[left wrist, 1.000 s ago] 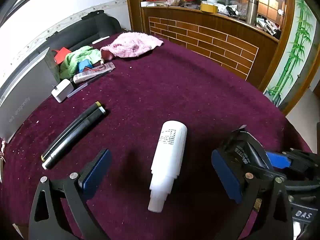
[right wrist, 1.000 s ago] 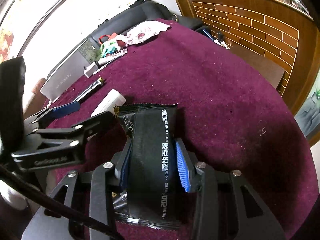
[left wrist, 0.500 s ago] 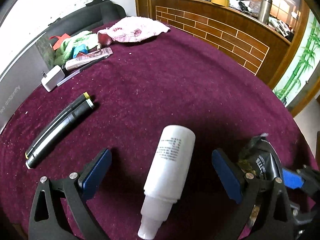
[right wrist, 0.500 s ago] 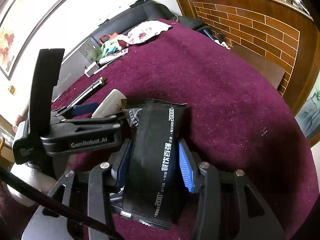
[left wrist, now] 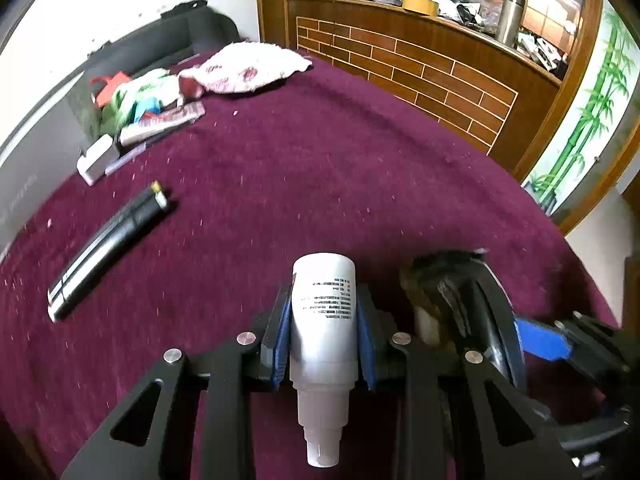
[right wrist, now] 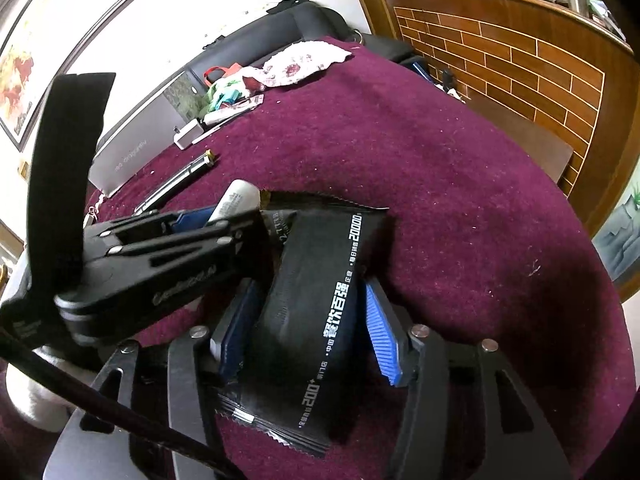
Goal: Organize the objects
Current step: 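Lift the spray bottle with the left gripper while the right lifts the snack bag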
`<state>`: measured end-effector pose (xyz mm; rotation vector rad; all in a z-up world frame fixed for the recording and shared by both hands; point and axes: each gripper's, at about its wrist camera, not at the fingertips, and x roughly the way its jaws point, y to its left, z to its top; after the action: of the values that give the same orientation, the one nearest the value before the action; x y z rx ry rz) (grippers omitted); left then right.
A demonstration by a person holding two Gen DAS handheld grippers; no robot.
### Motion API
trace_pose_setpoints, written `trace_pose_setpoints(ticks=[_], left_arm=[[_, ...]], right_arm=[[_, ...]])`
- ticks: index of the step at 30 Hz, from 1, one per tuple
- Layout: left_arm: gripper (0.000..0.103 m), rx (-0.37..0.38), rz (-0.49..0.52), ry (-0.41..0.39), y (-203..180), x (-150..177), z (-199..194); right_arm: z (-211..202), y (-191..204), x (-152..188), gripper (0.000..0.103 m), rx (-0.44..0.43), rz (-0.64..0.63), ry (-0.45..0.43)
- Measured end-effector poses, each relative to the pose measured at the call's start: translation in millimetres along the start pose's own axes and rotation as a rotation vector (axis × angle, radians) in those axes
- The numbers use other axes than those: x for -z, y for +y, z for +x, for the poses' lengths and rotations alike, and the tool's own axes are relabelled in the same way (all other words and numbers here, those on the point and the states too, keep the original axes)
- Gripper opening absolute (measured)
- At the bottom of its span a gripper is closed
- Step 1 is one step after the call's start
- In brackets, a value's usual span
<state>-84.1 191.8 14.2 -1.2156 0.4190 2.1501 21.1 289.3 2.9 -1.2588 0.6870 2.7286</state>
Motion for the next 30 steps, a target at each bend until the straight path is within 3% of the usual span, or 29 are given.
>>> trace_pose_setpoints(ticks=[5, 14, 17, 20, 21, 22, 24, 26, 30], left_arm=[[0.025, 0.009, -0.074, 0.008, 10, 15, -10], [0.026, 0.037, -0.091, -0.018, 18, 19, -11], [0.026, 0.034, -0.060, -0.018, 18, 23, -14], [0.028, -0.041, 0.032, -0.019, 7, 26, -14], [0.031, -0.065, 0.050, -0.025, 5, 26, -14], [0.042, -0.097, 0.058, -0.030, 3, 26, -14], [0.055, -0.123, 0.036, -0.033, 7, 25, -12], [0.069, -0.104, -0.024, -0.020, 18, 25, -8], [0.088, -0.041, -0.059, -0.040, 24, 27, -4]], right_arm=[[1, 9, 3, 0.056, 0.041, -0.059, 0.001], [2, 11, 4, 0.058, 0.056, -0.088, 0.006], [-1, 10, 4, 0.053, 0.068, -0.092, 0.024], [0, 17, 4, 0.045, 0.163, -0.161, 0.050], [1, 18, 3, 0.045, 0.183, -0.180, 0.057], [2, 19, 2, 0.046, 0.202, -0.197, 0.063], [7, 21, -1, 0.060, 0.264, -0.230, 0.076], [13, 20, -5, 0.073, 0.271, -0.238, 0.103], [16, 19, -6, 0.080, 0.281, -0.249, 0.108]])
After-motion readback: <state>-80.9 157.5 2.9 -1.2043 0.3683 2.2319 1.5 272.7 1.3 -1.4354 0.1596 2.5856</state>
